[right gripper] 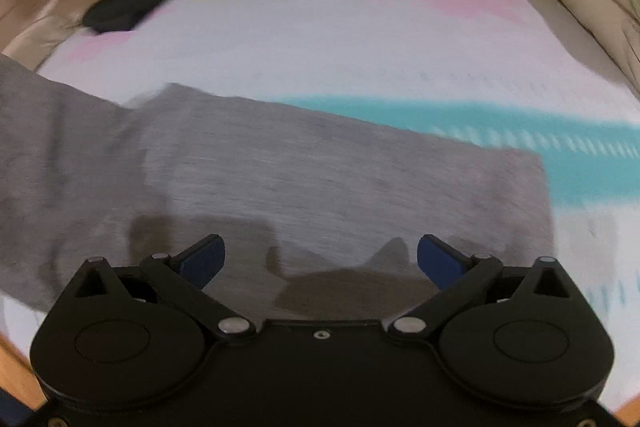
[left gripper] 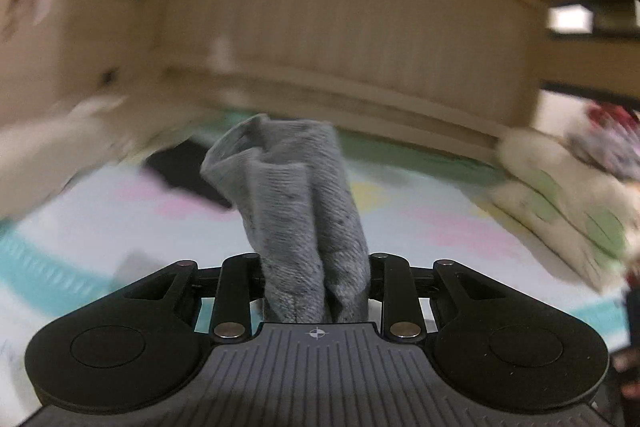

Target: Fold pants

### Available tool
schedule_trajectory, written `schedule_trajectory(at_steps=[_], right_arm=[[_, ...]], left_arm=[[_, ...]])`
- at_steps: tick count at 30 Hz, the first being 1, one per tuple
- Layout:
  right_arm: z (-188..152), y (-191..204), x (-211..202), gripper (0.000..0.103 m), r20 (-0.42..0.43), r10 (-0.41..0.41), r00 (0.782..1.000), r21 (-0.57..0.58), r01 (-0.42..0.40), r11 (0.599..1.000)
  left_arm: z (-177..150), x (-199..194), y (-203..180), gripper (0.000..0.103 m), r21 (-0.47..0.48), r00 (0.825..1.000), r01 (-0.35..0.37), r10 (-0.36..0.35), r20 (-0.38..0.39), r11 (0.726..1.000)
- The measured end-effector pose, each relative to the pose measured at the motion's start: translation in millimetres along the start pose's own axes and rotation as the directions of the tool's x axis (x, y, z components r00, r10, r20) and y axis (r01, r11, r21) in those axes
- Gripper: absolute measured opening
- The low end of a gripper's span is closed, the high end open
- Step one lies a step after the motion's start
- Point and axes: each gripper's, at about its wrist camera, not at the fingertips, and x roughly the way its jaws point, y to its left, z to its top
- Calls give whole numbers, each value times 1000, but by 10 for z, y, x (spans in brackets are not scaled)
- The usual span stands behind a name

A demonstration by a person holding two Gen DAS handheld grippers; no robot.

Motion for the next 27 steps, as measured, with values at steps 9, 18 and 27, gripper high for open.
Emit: schedule_trajectory(at_steps=[9, 18, 27], right_arm=[[93, -748, -166, 102, 12, -99, 995, 201, 94, 975], [66, -1248, -248, 102, 3, -139, 990, 365, 129, 922], [137, -962, -255, 102, 77, -77, 994, 251, 55, 966]], left_arm=[[-595, 565, -1499, 30, 145, 897, 365, -305, -321, 920], [-570, 529, -1382, 34, 78, 858, 427, -377, -350, 901], [-175, 228, -1035, 42, 37, 876, 467, -458, -150, 883]])
